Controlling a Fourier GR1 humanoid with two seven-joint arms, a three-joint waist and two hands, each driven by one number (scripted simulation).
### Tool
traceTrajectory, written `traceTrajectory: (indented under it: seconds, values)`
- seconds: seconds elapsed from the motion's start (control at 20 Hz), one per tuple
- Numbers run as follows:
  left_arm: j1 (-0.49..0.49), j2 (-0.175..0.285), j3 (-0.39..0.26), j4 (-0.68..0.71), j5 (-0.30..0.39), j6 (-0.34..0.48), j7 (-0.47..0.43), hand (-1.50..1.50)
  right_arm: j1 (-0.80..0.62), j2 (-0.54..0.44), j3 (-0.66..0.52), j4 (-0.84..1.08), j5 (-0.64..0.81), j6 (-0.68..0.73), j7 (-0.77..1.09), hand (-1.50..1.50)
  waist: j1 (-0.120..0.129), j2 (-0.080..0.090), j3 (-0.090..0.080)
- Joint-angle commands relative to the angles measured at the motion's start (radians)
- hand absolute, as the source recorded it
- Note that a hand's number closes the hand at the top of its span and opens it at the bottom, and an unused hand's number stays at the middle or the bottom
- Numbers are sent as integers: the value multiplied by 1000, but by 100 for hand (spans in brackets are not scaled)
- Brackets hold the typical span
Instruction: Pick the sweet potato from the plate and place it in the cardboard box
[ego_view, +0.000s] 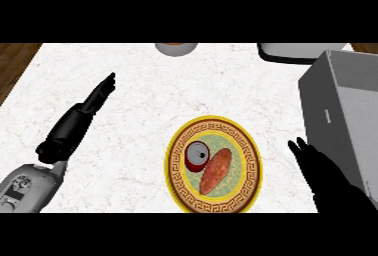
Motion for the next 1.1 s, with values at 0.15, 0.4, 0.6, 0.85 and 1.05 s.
traceTrajectory:
  seconds: [0.15, 0.4, 0.6, 0.85, 1.05]
  values:
    - [-43, -1, 18, 19, 1, -21, 26, 0, -215, 207, 153, 117, 2, 218, 325, -150, -8, -4, 1]
    - [28, 4, 29, 5, -4, -16, -13, 0, -300, 385, 184, 223, -2, 238, 432, -150, -12, -9, 2]
    - [-9, -19, 24, 3, -15, -5, 22, 0, -369, 519, 208, 345, 13, 256, 460, -150, -28, -10, 3]
    - [24, 1, 56, 7, -3, -21, 4, 0, -367, 573, 216, 472, 106, 243, 461, -150, -36, -13, 5]
    - [7, 9, 79, 7, 4, -37, 17, 0, -396, 620, 176, 551, 128, 270, 435, -150, -42, -11, 6]
